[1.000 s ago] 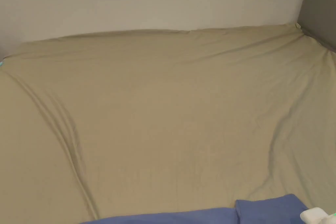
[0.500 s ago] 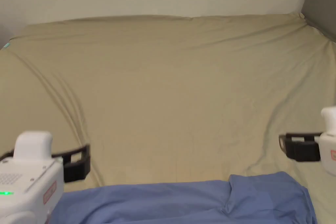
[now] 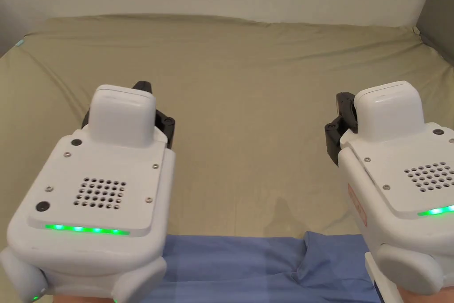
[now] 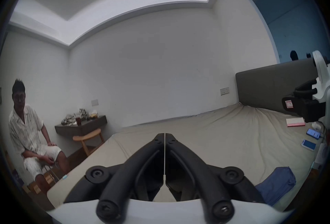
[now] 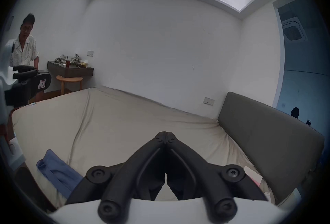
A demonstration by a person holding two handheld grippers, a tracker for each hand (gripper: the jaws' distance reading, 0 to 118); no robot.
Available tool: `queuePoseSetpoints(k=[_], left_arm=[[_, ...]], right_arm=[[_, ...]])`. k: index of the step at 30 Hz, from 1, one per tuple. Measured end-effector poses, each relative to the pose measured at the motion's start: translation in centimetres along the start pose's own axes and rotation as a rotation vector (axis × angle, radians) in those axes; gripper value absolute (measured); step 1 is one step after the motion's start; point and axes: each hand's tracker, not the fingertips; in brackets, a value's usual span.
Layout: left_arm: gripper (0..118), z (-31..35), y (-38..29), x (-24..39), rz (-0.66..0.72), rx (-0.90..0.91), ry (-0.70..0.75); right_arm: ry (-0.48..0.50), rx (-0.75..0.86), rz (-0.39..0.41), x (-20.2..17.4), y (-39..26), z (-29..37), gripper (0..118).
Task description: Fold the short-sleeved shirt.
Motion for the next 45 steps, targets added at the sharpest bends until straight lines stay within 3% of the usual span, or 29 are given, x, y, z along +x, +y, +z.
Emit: queuePoseSetpoints(k=[8,15,20,22,23,24,26,27,28,31,33,40,43,45], left_arm=[[0,-1.2,0.3,-0.2,0.059,-0.036,-0.012],[0,-2.1,-1.6,-0.6,0.045,-0.119,-0.059],[0,-3.3,-7.3,-2.1,0.035,-0.330,-0.212],[2,-3.6,-11.2,-4.2,0.108,-0.475,-0.254],[10,-3.6,-13.4,-5.8,0.182,-0.549,-0.276],[24,-3.6,-15.4,-7.4,0.251,-0.614,-0.287],[89,-3.3,-19.8,-11.2,0.377,-0.722,-0.296],[110,-3.1,-21.7,-13.0,0.427,-0.784,-0.289],[116,-2.8,-23.5,-15.1,0.503,-0.816,-0.290],[116,-2.3,-27.3,-20.0,0.764,-0.913,-0.288],[116,-2.4,-29.7,-22.6,0.869,-0.938,-0.276],[115,-4.4,-34.7,-23.7,1.133,-1.044,-0.482],[115,-5.6,-36.7,-24.7,1.264,-0.993,-0.590],[114,-6.5,-37.3,-25.0,1.331,-1.006,-0.574]], right_arm=[[-0.075,0.001,-0.026,0.1,0.6,0.4,0],[-0.063,-0.030,-0.019,0.3,-0.6,-0.6,0],[-0.040,-0.074,-0.017,0.9,-2.1,-2.0,0],[-0.032,-0.099,-0.013,1.2,-2.8,-2.5,0],[-0.029,-0.112,-0.011,1.3,-3.3,-2.7,0],[-0.029,-0.125,-0.008,1.4,-3.7,-2.8,0],[-0.027,-0.153,-0.011,1.9,-4.5,-3.2,0],[-0.020,-0.170,-0.018,1.9,-4.7,-3.2,0],[-0.012,-0.187,-0.025,2.0,-5.1,-3.3,0],[-0.007,-0.224,-0.018,1.9,-5.9,-3.6,0],[0.001,-0.245,-0.016,1.7,-6.4,-3.9,0],[0.035,-0.286,-0.046,0.7,-6.3,-4.2,0],[0.042,-0.289,-0.048,0.4,-5.9,-4.1,0],[0.048,-0.289,-0.045,0.3,-5.7,-4.1,0]])
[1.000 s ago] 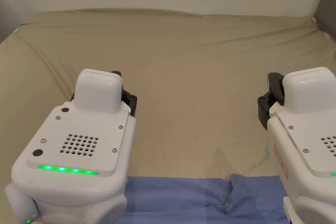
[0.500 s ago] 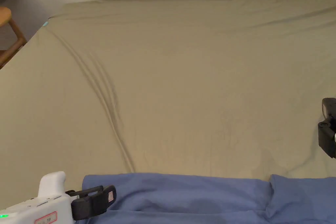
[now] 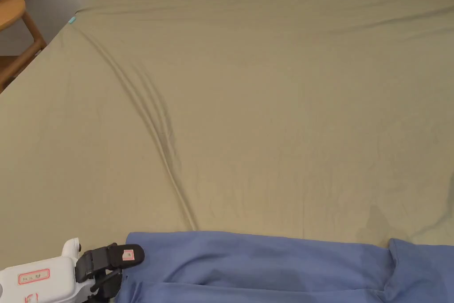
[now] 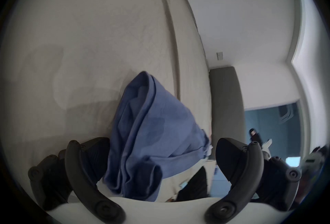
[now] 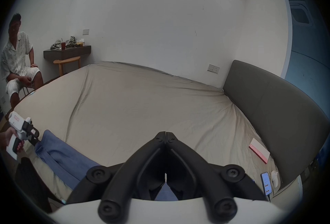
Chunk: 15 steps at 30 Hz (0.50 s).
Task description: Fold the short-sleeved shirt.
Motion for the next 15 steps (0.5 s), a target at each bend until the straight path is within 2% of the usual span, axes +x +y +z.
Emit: queuePoseSetpoints(k=[2,3,4,5,6,7,8,9,10,13,15], left_arm=[[107,-0.8,-0.4,0.3,0.059,-0.030,-0.050],[91,-1.2,-0.6,0.3,0.079,-0.041,-0.062],[71,-1.9,-1.0,0.4,0.089,-0.056,-0.077],[58,-2.4,-1.4,0.7,0.071,-0.063,-0.056],[58,-3.3,-2.0,0.9,0.049,-0.095,0.025],[6,-4.3,-2.5,0.8,-0.035,-0.106,0.213],[6,-4.7,-3.1,0.1,-0.023,-0.091,0.135],[6,-3.6,-1.6,-1.6,0.047,-0.064,-0.025],[6,-3.4,-1.7,-1.8,0.086,-0.037,0.052],[6,-3.1,-1.9,-1.0,-0.002,-0.048,0.079],[6,-2.8,-1.5,-0.6,-0.006,-0.048,0.093]], right_arm=[[0.003,0.000,0.001,-0.1,0.1,0.1,0],[0.006,-0.001,-0.002,-0.1,0.1,0.1,0],[0.009,-0.001,-0.006,-0.1,0.2,0.0,0],[0.013,-0.001,-0.012,-0.2,0.3,-0.1,0],[0.014,-0.001,-0.016,-0.3,0.3,-0.1,0],[0.015,-0.002,-0.018,-0.4,0.3,-0.1,0],[0.016,-0.003,-0.019,-0.4,0.4,-0.1,0],[0.018,-0.003,-0.020,-0.5,0.5,-0.1,0],[0.020,-0.004,-0.017,-0.5,0.5,0.0,0],[0.021,0.002,0.000,-0.5,0.8,0.4,0],[0.021,0.004,0.007,-0.4,0.8,0.4,0]])
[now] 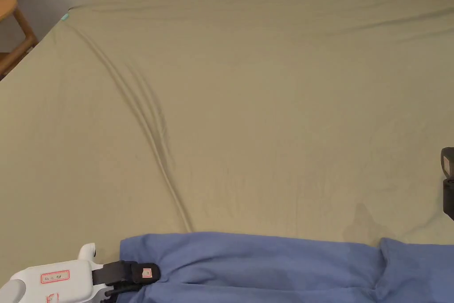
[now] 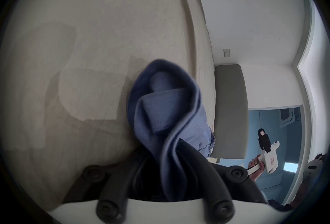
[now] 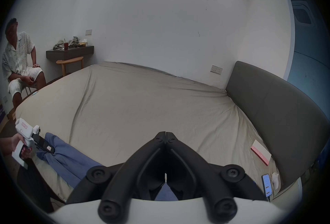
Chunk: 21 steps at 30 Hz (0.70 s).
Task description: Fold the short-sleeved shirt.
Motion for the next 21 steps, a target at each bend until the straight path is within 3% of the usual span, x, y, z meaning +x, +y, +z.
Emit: queuePoseSetpoints(k=[17,21], left_arm=[[5,7.2,1.9,4.1,-0.043,0.237,0.179],[5,7.8,0.6,8.3,-0.122,0.176,0.187]], right_arm=[[-0.014,0.003,-0.035,1.2,-0.1,0.4,0],[-0.015,0.006,-0.032,1.5,-0.1,0.7,0]])
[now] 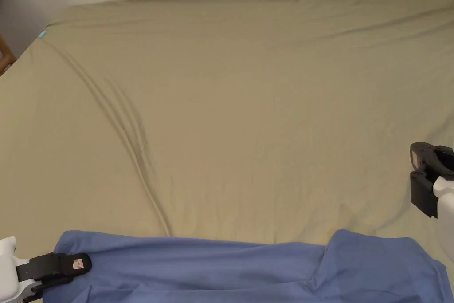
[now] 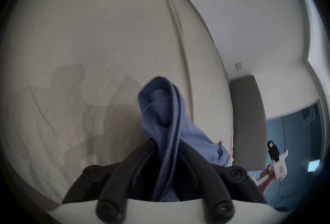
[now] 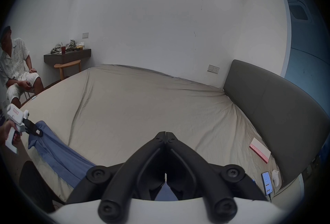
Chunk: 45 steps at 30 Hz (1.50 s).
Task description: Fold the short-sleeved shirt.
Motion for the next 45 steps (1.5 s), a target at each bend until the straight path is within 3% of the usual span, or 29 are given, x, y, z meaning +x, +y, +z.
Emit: queuePoseSetpoints(k=[8,15,23,27,30,31,32,33,34,35,36,39,41,42,44,45], left_arm=[[5,-1.6,-0.7,11.3,-0.230,-0.101,-0.027],[5,-10.1,-4.8,18.1,-0.396,-0.253,-0.029],[5,-21.5,-10.4,19.2,-0.392,-0.388,0.146],[5,-23.7,-11.8,18.8,-0.403,-0.358,0.210],[7,-23.1,-12.7,19.9,-0.324,-0.313,0.215],[14,-23.0,-12.6,20.0,-0.299,-0.308,0.197],[30,-22.8,-12.7,20.0,-0.261,-0.312,0.117],[55,-22.4,-12.6,20.0,-0.221,-0.326,0.033],[91,-22.3,-12.3,19.9,-0.166,-0.345,-0.062],[107,-21.7,-12.0,20.0,-0.112,-0.356,-0.140],[111,-20.9,-11.7,20.0,-0.076,-0.345,-0.190],[110,-17.8,-10.0,20.0,-0.078,-0.232,-0.251],[104,-15.7,-8.8,19.6,-0.154,-0.150,-0.189],[93,-15.0,-8.7,19.4,-0.208,-0.103,-0.140],[34,-13.9,-8.6,18.9,-0.327,-0.021,-0.019],[11,-13.9,-8.9,18.7,-0.386,0.016,0.054]], right_arm=[[0.008,0.021,-0.030,0.9,0.0,0.9,0],[-0.010,0.028,-0.051,2.5,-0.8,2.2,0],[-0.046,0.022,-0.080,4.9,-1.8,3.2,0],[-0.058,0.021,-0.084,5.7,-2.0,3.3,0],[-0.060,0.017,-0.089,5.9,-2.0,3.0,0],[-0.060,0.016,-0.091,5.9,-2.0,2.9,0],[-0.058,0.015,-0.094,5.9,-2.0,2.8,0],[-0.057,0.015,-0.096,5.8,-2.1,2.7,0],[-0.056,0.013,-0.097,5.6,-2.0,2.6,0],[-0.054,0.010,-0.099,5.5,-2.0,2.4,0],[-0.051,0.007,-0.099,5.4,-2.0,2.3,0],[-0.043,0.001,-0.086,4.9,-1.8,2.2,0],[-0.041,0.002,-0.074,4.7,-1.6,2.2,0],[-0.040,0.003,-0.071,4.6,-1.5,2.2,0],[-0.038,0.009,-0.070,4.4,-1.2,2.3,0],[-0.039,0.012,-0.070,4.3,-1.1,2.3,0]])
